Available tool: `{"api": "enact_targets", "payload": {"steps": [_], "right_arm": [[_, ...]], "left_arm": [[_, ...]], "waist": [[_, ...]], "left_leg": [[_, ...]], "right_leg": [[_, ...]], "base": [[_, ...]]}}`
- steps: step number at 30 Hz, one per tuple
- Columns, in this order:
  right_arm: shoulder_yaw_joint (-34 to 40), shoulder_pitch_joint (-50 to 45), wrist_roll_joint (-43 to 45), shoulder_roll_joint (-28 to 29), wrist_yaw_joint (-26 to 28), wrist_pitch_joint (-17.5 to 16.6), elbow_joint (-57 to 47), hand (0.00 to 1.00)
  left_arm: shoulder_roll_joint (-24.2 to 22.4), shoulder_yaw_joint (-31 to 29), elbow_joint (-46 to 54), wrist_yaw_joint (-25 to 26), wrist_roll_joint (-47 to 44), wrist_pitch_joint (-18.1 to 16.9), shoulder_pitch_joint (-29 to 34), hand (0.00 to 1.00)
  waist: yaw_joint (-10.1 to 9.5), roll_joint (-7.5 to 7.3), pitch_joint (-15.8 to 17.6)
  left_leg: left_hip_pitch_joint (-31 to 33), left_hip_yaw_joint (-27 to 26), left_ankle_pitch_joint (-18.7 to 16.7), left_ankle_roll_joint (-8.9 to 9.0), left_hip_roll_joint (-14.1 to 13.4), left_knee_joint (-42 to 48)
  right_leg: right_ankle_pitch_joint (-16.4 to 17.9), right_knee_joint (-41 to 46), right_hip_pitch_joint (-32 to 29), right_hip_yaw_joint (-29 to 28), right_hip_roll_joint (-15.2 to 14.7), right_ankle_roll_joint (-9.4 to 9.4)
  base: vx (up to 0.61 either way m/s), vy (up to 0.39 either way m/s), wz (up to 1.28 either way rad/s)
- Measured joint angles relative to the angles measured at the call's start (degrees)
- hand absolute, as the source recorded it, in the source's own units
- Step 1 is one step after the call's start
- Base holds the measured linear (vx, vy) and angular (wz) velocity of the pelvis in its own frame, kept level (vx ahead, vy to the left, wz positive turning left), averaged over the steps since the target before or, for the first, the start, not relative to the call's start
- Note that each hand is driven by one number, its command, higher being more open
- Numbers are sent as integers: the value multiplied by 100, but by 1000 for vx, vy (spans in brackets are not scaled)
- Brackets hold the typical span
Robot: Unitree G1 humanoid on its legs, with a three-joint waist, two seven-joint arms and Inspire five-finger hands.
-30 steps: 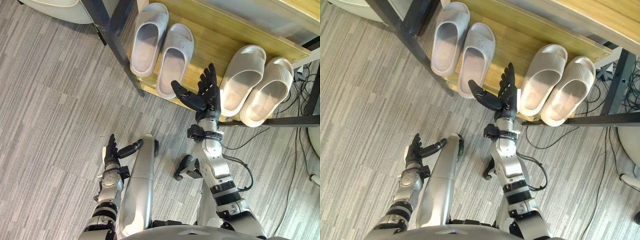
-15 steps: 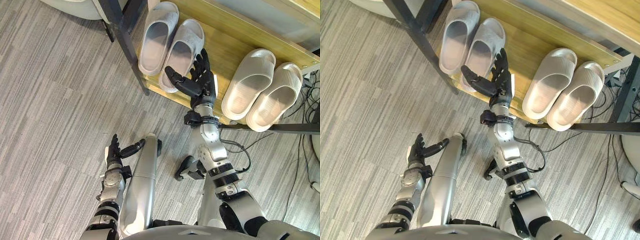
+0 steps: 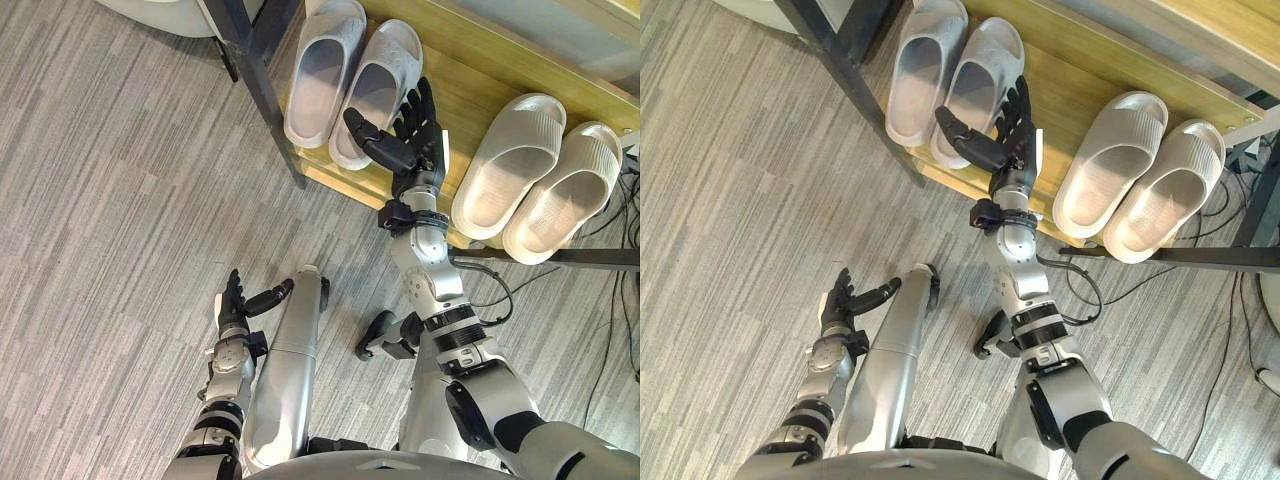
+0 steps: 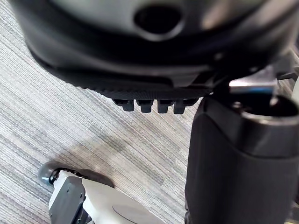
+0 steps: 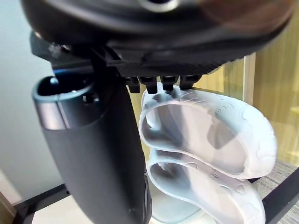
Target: Organize the slippers on the shoe rack
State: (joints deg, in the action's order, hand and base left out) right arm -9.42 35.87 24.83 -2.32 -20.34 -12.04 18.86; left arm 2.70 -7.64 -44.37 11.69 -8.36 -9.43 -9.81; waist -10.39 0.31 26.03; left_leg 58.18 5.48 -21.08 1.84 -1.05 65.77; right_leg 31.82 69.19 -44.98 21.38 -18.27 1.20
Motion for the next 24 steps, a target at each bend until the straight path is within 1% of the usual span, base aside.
{"api": "enact_targets", "payload": {"steps": [5, 6, 11, 12, 13, 15, 17, 18, 23, 24], "right_arm": [[43, -9, -9, -31, 8, 36, 0, 100], [40, -61, -46, -57, 32, 55, -5, 100], [17, -584, -361, -101, 159, 76, -272, 100], [-21, -712, -424, -111, 169, 81, -335, 100], [-81, -941, -516, -139, 179, 107, -431, 100], [-172, -1245, -600, -160, 246, 208, -563, 100], [-312, -1511, -800, -215, 316, 224, -639, 100], [-317, -1594, -851, -219, 355, 227, -688, 100], [-663, -2090, -1472, -424, 605, 229, -804, 100], [-769, -2220, -1629, -499, 694, 229, -804, 100]], "left_arm": [[-9, -1, -75, 28, 0, 32, -51, 100], [1, -2, -83, 27, 1, 105, -70, 100], [40, -3, -82, 10, 8, 144, -77, 100], [64, 14, -84, -50, 23, 149, -56, 100], [128, 87, -115, -176, 35, 179, 30, 100], [217, 171, -215, -220, 82, 229, 173, 100], [281, 205, -266, -227, 139, 250, 419, 100], [300, 224, -319, -227, 140, 250, 445, 100], [557, 577, -733, -245, 239, 270, 628, 100], [641, 717, -844, -257, 274, 269, 656, 100]], "waist": [[12, 41, 16], [36, 50, 21], [154, 49, 21], [158, 49, 21], [158, 42, 17], [185, 37, 11], [244, 12, -42], [256, 0, -69], [361, -119, -331], [381, -177, -453]], "left_leg": [[-79, -30, 6, -7, -7, -1], [-174, -36, 6, -8, -8, -26], [-618, -75, 16, -32, -9, -243], [-710, -92, 21, -35, -16, -304], [-938, -148, 48, -36, -36, -490], [-1340, -196, 136, -20, -52, -874], [-1778, -231, 272, -9, -66, -1360], [-1881, -250, 309, -6, -69, -1497], [-2838, -357, 724, -8, -88, -2742], [-3055, -401, 870, -16, -85, -3099]], "right_leg": [[0, 11, 45, -32, -2, -1], [0, -16, 147, -31, -2, 0], [-14, -227, 573, -8, 10, 16], [-25, -284, 657, -9, 17, 33], [-71, -456, 838, -16, 30, 30], [-193, -828, 1175, -6, 88, 54], [-375, -1325, 1570, 38, 172, 86], [-427, -1455, 1651, 48, 189, 94], [-974, -2763, 2517, 155, 423, 170], [-1135, -3125, 2691, 165, 478, 186]], "base": [[0, 0, 0], [0, 0, 0], [0, 0, 0], [12, -21, -5], [41, -36, -9], [64, -43, -8], [88, -28, -5], [91, -8, -6], [97, 18, -7], [145, 69, -13]]}}
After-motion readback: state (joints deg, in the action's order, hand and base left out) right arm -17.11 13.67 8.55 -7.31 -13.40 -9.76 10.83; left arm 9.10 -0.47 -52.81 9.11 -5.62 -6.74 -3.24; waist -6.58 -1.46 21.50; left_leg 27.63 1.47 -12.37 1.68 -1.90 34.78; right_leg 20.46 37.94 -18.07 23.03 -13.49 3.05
